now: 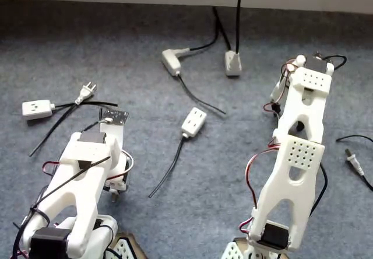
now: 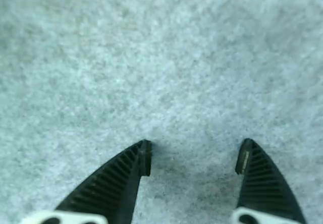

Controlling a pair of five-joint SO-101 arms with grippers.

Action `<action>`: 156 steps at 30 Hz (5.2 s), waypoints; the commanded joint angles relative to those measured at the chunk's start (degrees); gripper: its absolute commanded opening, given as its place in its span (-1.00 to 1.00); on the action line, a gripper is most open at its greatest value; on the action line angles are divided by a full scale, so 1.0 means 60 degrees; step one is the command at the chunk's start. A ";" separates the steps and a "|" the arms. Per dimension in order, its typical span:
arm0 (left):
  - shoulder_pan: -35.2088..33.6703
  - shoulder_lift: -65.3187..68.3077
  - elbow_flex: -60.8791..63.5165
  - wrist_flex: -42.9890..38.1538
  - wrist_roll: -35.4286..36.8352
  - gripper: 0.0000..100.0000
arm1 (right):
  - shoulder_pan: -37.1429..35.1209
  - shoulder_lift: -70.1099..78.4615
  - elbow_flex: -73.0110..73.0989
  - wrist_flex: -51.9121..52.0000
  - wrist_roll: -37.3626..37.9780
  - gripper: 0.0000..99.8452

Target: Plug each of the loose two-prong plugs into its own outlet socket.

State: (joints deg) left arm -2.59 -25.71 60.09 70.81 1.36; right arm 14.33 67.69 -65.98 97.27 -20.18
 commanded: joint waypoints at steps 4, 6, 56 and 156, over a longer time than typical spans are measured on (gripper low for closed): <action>0.0154 -0.0110 -0.0271 -0.0440 -0.0059 -0.98 | 0.0212 0.0125 -0.0037 0.0139 -0.0132 -0.46; 0.0154 -0.0110 -0.0271 -0.0718 -0.0059 -0.98 | 0.0212 0.0125 -0.0037 0.0139 -0.0132 -0.46; 0.3656 -0.8476 0.1004 -0.8630 1.1824 -0.99 | 0.0007 0.0125 -0.0037 0.0154 -0.0132 -0.46; 0.4300 -0.9868 0.4696 -1.3304 1.0652 -0.99 | -0.2557 -1.8791 1.4835 -0.5883 0.4967 -0.98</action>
State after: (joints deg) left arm 25.89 -84.88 90.07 -8.31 65.80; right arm -4.66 -44.66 23.60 61.76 10.51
